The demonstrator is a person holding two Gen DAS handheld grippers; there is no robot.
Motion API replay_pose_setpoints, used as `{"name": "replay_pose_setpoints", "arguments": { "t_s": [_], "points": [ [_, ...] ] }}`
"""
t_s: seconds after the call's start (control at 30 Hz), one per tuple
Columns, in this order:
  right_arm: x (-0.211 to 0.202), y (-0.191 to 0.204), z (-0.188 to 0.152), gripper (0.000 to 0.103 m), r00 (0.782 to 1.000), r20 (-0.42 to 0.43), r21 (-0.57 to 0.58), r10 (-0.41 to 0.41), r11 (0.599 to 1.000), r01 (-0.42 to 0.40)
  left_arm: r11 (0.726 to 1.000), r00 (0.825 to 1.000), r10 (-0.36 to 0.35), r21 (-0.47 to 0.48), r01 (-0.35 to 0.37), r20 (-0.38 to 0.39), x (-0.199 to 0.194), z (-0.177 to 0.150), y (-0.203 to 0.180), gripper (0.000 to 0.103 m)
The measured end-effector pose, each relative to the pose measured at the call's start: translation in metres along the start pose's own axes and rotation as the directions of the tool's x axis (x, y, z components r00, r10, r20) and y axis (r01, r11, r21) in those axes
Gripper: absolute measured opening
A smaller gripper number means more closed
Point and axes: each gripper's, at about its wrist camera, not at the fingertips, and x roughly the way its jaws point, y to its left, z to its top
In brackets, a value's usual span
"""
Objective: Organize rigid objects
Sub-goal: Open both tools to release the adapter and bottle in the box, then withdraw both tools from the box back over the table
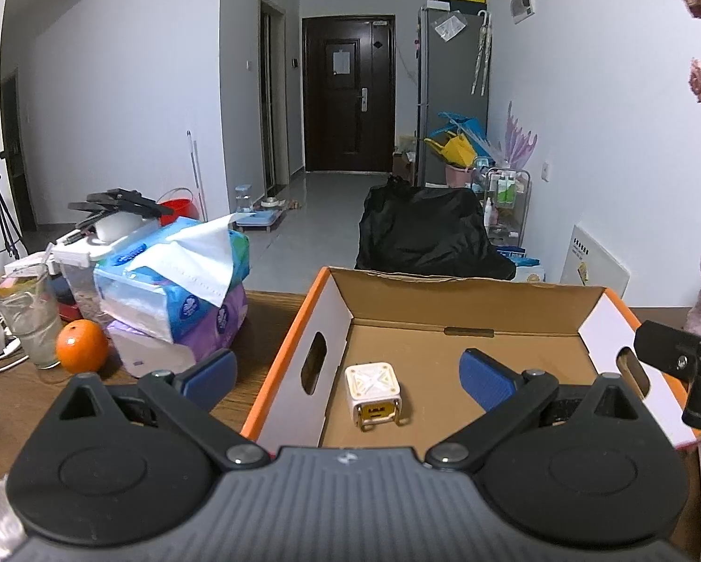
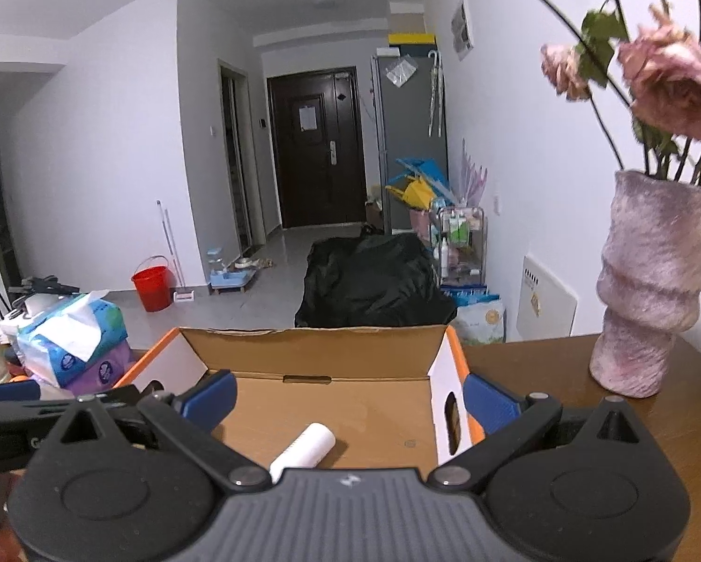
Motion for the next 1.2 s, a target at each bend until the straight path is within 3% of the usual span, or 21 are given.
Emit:
{"name": "replay_pose_setpoints", "arguments": {
  "t_s": [0.53, 1.2],
  "points": [
    [-0.067, 0.000, -0.021, 0.102, 0.997, 0.066, -0.031, 0.046, 0.999, -0.044, 1.000, 1.000, -0.021, 0.016, 0.020, 0.014, -0.061, -0.028, 0.017, 0.103],
    [-0.141, -0.001, -0.067, 0.102, 0.996, 0.060, -0.081, 0.060, 0.995, -0.055, 0.999, 1.000, -0.017, 0.041, 0.017, 0.001, -0.123, -0.071, 0.035, 0.103]
  ]
}}
